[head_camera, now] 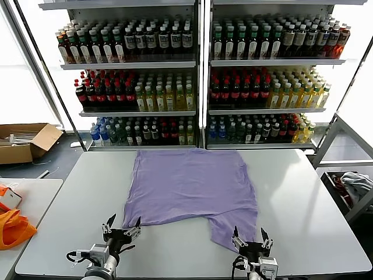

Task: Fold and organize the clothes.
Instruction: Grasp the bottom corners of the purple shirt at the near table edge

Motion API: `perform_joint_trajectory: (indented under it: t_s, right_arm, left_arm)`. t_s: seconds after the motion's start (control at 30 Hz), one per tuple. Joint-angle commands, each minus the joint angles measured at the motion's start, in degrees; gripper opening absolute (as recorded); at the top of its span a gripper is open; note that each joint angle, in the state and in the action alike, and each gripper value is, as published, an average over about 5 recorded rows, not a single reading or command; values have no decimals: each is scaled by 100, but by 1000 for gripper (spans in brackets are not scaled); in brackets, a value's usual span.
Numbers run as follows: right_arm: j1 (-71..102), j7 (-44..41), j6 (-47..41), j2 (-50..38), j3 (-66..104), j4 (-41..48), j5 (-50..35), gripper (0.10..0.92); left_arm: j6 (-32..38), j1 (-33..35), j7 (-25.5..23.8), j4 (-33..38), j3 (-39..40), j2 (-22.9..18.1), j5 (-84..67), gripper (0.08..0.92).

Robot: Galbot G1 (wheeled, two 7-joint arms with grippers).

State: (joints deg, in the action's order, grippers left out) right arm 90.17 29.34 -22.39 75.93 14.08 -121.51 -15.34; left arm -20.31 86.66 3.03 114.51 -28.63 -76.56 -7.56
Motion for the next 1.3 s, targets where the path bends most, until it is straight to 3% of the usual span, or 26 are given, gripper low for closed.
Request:
perform_joint_trajectory:
  t_s: [0.03, 0.9, 1.3]
  right_arm:
    - [-1, 25, 27, 31, -38, 60, -7, 823]
    - [87, 59, 41, 43, -75, 250, -121, 803]
    - [104, 73, 138, 10, -73, 152, -134, 478]
  left_arm:
    - [-27, -2, 5, -27, 4, 16, -97, 823]
    - [-70, 95, 20, -89, 124, 7, -71, 806]
    - [-107, 97, -32, -77, 241, -64, 30, 481]
